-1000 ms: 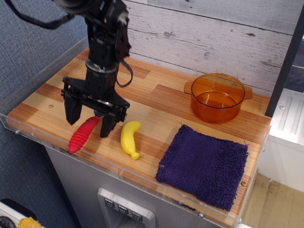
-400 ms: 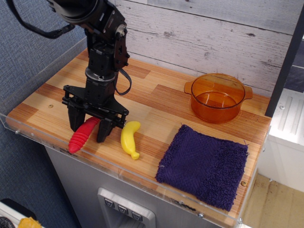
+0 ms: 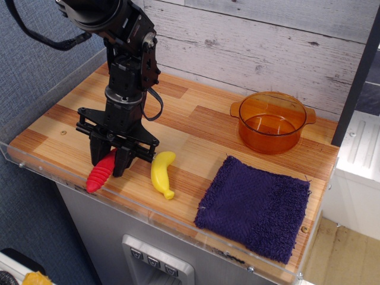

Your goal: Place the spatula on the far edge of the table

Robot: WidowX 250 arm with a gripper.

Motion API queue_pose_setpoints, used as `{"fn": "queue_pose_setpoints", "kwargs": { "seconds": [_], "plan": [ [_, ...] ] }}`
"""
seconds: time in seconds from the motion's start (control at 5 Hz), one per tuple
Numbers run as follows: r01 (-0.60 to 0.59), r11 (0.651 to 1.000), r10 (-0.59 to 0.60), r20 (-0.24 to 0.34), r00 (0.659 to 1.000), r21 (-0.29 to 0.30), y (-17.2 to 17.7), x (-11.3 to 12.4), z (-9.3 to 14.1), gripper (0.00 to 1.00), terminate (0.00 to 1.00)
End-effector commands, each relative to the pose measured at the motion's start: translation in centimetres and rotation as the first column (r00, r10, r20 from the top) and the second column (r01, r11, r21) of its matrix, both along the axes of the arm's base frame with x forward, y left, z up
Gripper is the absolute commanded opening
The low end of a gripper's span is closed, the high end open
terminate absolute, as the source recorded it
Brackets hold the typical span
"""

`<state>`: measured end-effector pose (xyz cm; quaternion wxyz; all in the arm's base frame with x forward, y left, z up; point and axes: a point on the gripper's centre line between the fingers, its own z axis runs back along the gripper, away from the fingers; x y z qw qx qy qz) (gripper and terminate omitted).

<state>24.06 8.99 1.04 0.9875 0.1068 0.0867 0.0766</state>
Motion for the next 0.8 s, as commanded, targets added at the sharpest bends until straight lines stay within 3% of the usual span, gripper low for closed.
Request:
{"fn": "queue_pose_setpoints", "kwargs": {
  "seconds": [0.0, 0.2, 0.4, 0.6],
  "plan": [
    [-0.029, 0.999, 0.028, 0.057, 0.998, 0.022, 0.7, 0.7, 2.7, 0.00, 0.00],
    [-0.229, 0.970, 0.222, 0.092, 0.971, 0.084, 0.9, 1.6, 4.5, 0.00, 0.00],
    [-0.464, 0.886, 0.458, 0.145, 0.877, 0.014, 1.6, 2.7, 5.5, 0.00, 0.00],
    [-0.664, 0.743, 0.667, 0.168, 0.726, -0.083, 2.3, 4.5, 5.4, 0.00, 0.00]
  ]
}}
